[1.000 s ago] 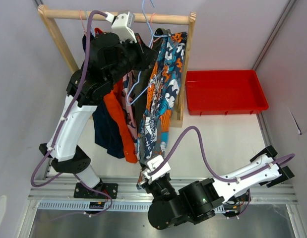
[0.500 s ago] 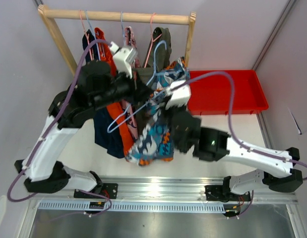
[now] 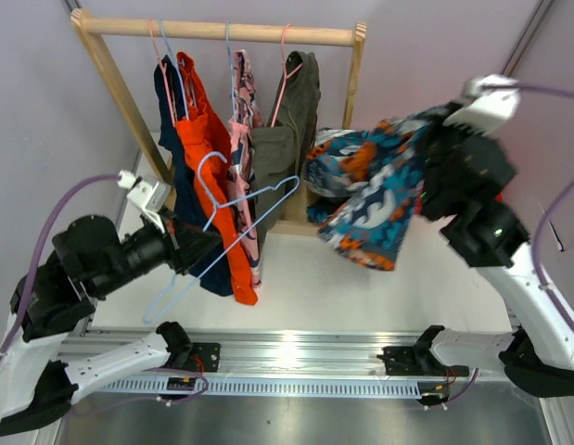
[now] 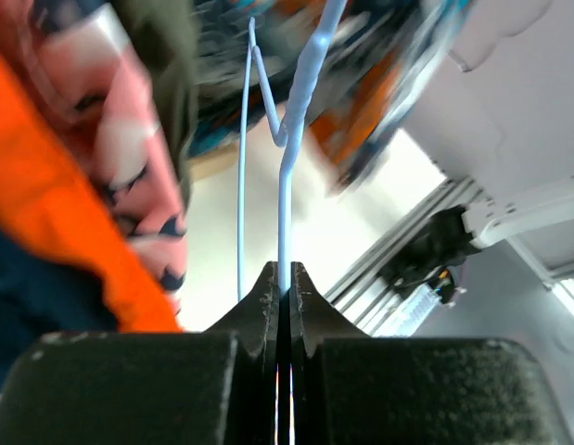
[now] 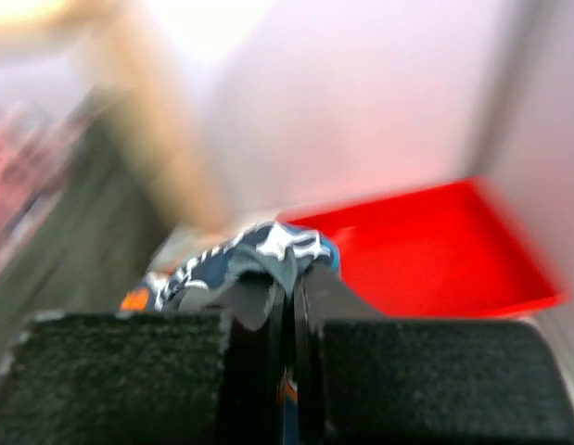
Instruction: Remove the shorts from the hanger
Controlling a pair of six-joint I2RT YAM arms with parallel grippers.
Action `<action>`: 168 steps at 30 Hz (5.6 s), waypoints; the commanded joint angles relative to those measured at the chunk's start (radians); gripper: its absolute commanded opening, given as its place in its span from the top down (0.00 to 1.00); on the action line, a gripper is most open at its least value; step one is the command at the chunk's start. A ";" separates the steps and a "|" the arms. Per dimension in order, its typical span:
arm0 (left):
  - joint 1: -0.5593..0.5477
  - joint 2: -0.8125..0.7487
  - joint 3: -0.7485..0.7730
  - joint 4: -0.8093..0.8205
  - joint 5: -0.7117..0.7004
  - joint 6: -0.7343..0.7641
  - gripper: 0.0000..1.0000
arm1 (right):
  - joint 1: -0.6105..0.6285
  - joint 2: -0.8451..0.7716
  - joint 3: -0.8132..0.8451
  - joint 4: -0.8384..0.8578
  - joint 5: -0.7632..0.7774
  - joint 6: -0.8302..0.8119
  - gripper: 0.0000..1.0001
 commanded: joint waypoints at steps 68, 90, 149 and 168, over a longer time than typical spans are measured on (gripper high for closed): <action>-0.042 0.719 0.535 0.425 -0.306 0.223 1.00 | -0.603 -0.283 -0.722 0.097 -0.953 0.484 0.01; -0.020 0.554 0.500 0.055 -0.335 0.240 1.00 | -0.545 -0.390 -0.811 0.040 -0.915 0.513 0.01; 0.233 0.867 0.709 0.325 -0.251 0.246 0.14 | -0.440 -0.488 -0.960 -0.060 -0.859 0.539 0.01; 0.256 1.014 0.787 0.311 -0.251 0.205 0.97 | -0.433 -0.505 -0.966 -0.076 -0.830 0.522 0.00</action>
